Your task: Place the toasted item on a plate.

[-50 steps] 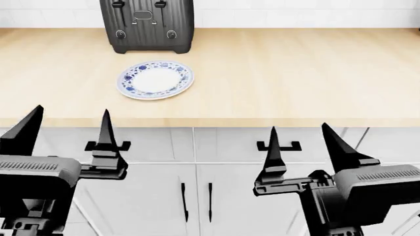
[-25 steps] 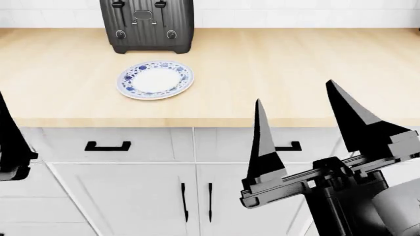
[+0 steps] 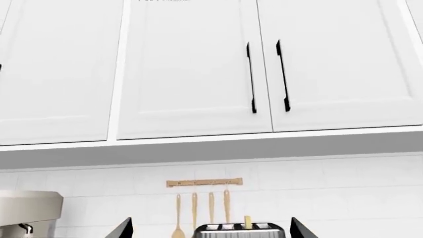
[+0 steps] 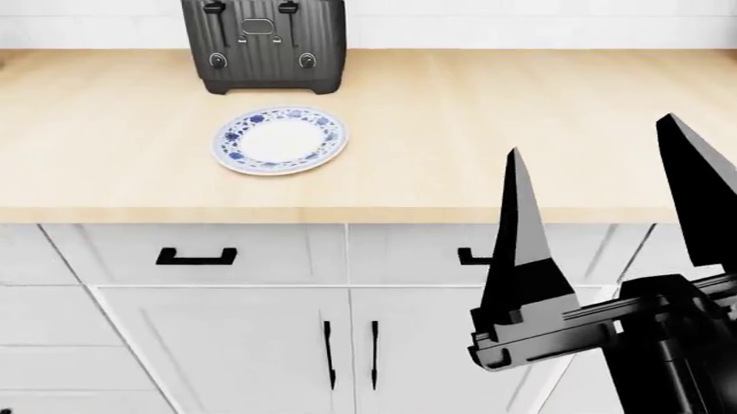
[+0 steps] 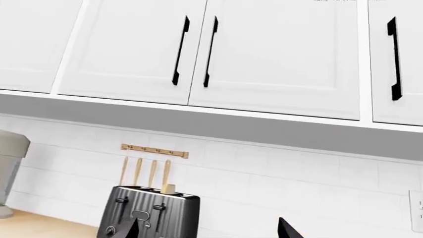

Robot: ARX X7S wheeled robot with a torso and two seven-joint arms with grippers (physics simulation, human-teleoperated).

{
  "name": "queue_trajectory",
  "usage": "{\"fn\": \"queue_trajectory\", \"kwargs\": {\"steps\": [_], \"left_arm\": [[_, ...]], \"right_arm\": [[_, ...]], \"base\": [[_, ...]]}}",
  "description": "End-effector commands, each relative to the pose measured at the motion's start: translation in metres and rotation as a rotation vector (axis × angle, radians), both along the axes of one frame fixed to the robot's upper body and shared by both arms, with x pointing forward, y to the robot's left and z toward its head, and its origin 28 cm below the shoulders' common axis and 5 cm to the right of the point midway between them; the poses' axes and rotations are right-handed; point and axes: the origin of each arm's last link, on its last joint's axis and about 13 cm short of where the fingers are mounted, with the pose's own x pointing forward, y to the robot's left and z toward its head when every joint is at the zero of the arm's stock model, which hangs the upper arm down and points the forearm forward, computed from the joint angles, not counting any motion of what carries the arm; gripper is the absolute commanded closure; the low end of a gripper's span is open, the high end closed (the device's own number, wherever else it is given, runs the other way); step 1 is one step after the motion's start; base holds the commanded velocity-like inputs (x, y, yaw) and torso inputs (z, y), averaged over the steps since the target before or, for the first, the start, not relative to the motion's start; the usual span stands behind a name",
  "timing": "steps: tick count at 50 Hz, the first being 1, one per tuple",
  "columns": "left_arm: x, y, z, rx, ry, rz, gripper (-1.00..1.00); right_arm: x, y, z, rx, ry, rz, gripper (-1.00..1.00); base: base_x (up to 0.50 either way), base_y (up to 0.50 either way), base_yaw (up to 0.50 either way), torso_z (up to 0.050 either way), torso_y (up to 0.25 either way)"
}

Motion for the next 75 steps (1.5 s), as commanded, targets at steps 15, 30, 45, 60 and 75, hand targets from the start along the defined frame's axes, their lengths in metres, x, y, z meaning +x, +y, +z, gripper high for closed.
{"fn": "queue_trajectory", "kwargs": {"steps": [15, 30, 45, 60, 75], "left_arm": [[-0.002, -0.002, -0.001, -0.025, -0.025, -0.021, -1.0], [-0.001, -0.004, -0.001, -0.015, -0.022, -0.029, -1.0], [0.001, -0.007, -0.004, 0.014, -0.028, -0.048, -1.0], [0.0, -0.008, 0.007, 0.049, -0.122, -0.102, -1.0], [0.004, -0.017, 0.015, 0.096, -0.159, -0.155, -1.0]], "right_arm": [[-0.003, -0.008, 0.001, 0.016, -0.002, -0.061, -1.0], [-0.004, -0.009, 0.002, 0.029, -0.017, -0.047, -1.0], [-0.005, -0.011, 0.006, 0.041, -0.027, -0.034, -1.0], [-0.008, -0.011, 0.017, 0.017, -0.055, -0.029, -1.0], [-0.005, -0.021, 0.035, -0.016, -0.02, -0.027, -1.0]], "base": [[0.0, 0.33, 0.0, 0.0, 0.0], [0.14, 0.42, 0.0, 0.0, 0.0], [0.28, 0.42, 0.0, 0.0, 0.0], [0.35, 0.21, 0.0, 0.0, 0.001], [0.38, 0.19, 0.0, 0.0, 0.001]]}}
